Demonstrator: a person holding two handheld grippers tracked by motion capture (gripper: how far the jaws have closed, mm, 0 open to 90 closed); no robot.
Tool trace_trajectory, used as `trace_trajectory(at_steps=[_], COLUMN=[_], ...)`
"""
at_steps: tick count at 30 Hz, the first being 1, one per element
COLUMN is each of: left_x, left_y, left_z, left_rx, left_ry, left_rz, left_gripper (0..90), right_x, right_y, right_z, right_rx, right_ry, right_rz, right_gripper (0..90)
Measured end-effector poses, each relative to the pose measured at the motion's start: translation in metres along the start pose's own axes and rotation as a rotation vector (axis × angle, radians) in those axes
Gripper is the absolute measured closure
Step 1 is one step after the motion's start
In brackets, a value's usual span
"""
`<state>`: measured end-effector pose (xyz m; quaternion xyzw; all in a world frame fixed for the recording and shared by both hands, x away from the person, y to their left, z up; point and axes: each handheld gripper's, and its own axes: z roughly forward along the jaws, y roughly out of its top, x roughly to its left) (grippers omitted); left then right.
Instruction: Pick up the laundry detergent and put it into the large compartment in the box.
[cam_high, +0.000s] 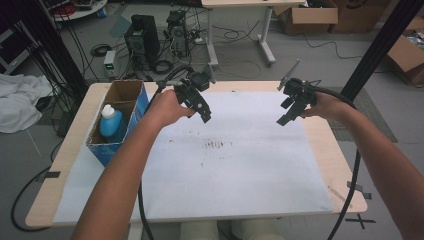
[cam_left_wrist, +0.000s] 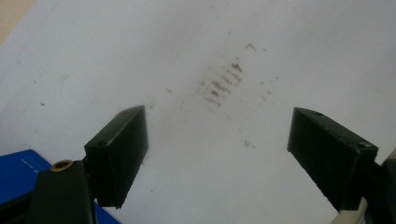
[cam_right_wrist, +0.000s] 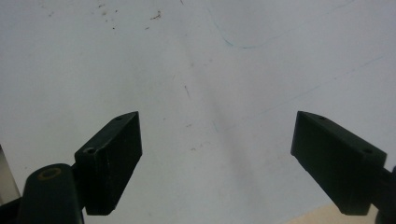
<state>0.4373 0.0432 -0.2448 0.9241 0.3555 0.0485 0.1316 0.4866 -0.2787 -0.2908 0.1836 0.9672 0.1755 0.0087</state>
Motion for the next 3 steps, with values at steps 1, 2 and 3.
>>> trace_trajectory(at_steps=[1, 2, 3], left_x=[0.0002, 0.0007, 0.0011], left_y=[-0.0002, -0.0003, -0.0005], left_z=[0.0000, -0.0001, -0.0002], left_rx=[-0.002, -0.002, -0.001], left_ry=[-0.001, 0.000, 0.000], left_rz=[-0.001, -0.002, -0.003], left_gripper=[21.0, 21.0, 21.0], right_x=[0.0008, 0.0009, 0.0011], right_y=[-0.0001, -0.0002, -0.0003], right_z=[-0.0002, 0.0000, -0.0001], right_rx=[0.006, 0.002, 0.003], right_ry=[0.000, 0.001, 0.001], right_rz=[0.011, 0.009, 0.008], right_gripper=[16.3, 16.3, 16.3])
